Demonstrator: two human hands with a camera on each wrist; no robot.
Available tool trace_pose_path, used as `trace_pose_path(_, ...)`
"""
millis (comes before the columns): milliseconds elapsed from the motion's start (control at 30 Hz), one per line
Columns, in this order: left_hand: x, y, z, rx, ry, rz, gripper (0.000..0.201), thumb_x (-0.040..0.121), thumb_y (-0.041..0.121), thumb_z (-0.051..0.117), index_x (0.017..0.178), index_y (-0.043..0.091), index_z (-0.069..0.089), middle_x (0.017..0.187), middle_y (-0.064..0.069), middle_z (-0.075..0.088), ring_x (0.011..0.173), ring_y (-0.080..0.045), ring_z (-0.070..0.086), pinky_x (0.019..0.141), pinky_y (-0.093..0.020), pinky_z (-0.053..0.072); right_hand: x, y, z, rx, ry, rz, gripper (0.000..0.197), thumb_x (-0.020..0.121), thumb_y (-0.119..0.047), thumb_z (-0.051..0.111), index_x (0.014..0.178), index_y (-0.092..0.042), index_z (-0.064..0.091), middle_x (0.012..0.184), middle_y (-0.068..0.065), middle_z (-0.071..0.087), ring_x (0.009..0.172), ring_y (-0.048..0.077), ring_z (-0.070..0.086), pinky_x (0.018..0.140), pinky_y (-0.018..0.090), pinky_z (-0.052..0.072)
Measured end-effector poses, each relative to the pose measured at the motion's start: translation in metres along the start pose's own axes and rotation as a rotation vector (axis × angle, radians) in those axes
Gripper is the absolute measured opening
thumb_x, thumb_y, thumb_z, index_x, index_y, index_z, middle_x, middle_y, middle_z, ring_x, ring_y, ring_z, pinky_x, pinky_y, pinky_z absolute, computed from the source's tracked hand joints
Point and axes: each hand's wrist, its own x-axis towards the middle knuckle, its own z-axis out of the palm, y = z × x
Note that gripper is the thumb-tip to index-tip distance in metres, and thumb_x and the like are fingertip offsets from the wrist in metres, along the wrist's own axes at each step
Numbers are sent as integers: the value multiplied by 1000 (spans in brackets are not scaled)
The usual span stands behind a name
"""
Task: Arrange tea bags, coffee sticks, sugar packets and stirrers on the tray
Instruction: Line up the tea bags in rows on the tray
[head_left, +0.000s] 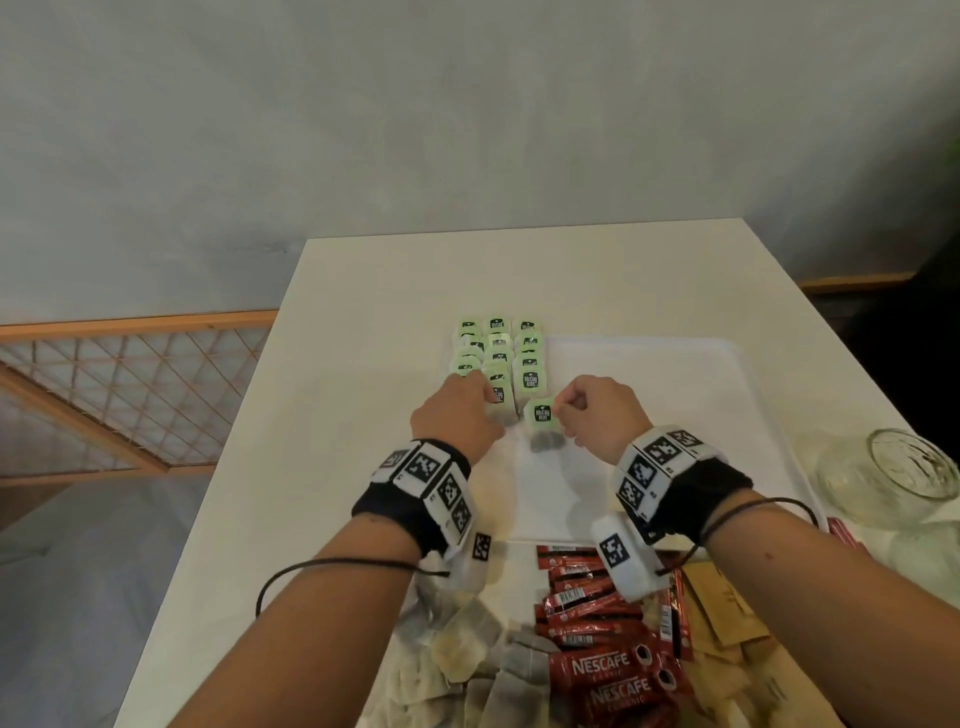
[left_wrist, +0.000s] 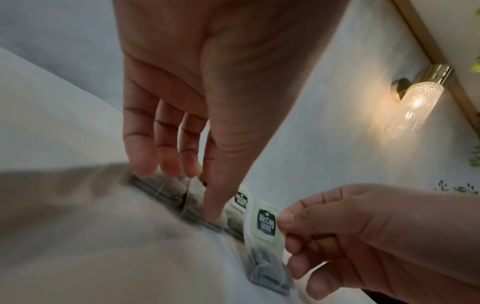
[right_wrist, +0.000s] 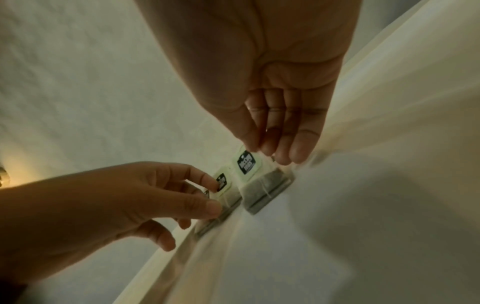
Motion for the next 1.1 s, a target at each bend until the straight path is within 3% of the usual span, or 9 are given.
trace_pose_path(267, 17, 1, 2, 102, 3, 61, 24, 86, 20, 65, 109, 28, 58, 113, 2, 56, 97, -20, 60, 79, -32, 45, 25, -4, 9, -57, 42, -10, 7, 93, -20, 52, 86, -17, 56, 89, 7, 69, 86, 27, 66, 81, 45, 55)
trace_pose_path(533, 14, 1, 1, 110, -7, 58, 27, 85, 20, 64, 111, 28, 58, 112, 2, 58, 98, -21, 60, 82, -34, 48, 28, -10, 14, -45, 34, 38, 11, 91, -19, 51, 80, -19, 51, 87, 11, 68, 82, 31, 66, 77, 47, 57)
trace_pose_path(667, -2, 5, -10, 85, -56, 53, 34, 83, 27, 72, 114, 29, 57, 113, 3, 61, 101, -20, 61, 84, -35, 49, 12, -14, 3, 10, 36, 48, 11, 89, -27, 58, 96, -18, 56, 96, 7, 66, 84, 29, 67, 80, 48, 56)
trace_pose_path(767, -28, 6, -19, 15, -83, 98, 36, 81, 32, 75, 113, 29, 58, 110, 7, 63, 100, -16, 60, 85, -34, 50, -19, -15, -8, 41, 18, 7, 14, 89, -26, 61, 100, -17, 60, 93, 4, 67, 79, 23, 68, 80, 45, 57)
trace_pose_path(867, -64, 5, -24, -45, -155, 147, 34, 81, 34, 77, 109, 29, 60, 104, 10, 64, 93, -11, 59, 77, -29, 47, -63, -13, -16, 52, -95, -72, 11, 92, -25, 61, 99, -17, 64, 90, 2, 69, 74, 16, 69, 73, 36, 59)
trace_pose_path(933, -90, 3, -23, -22, -217, 187, 33, 81, 35, 77, 110, 26, 62, 104, 9, 65, 91, -10, 59, 81, -31, 50, -90, -8, -18, 46, -176, -108, 12, 92, -26, 62, 100, -19, 66, 91, 0, 69, 76, 14, 69, 72, 32, 58)
trace_pose_path(1000, -115, -1, -20, 0, -307, 231, 35, 81, 33, 77, 112, 24, 63, 108, 7, 66, 87, -7, 58, 83, -28, 50, -113, -3, -18, 42, -221, -128, 11, 91, -28, 63, 100, -22, 66, 91, -2, 69, 77, 13, 69, 73, 31, 57)
trace_pose_path(1100, -148, -5, -12, 34, -491, 276, 48, 79, 34, 80, 121, 25, 59, 119, 8, 60, 86, -2, 55, 76, -20, 43, -136, 6, -16, 25, -252, -146, 12, 90, -28, 65, 100, -23, 67, 91, -3, 67, 78, 14, 68, 76, 32, 55)
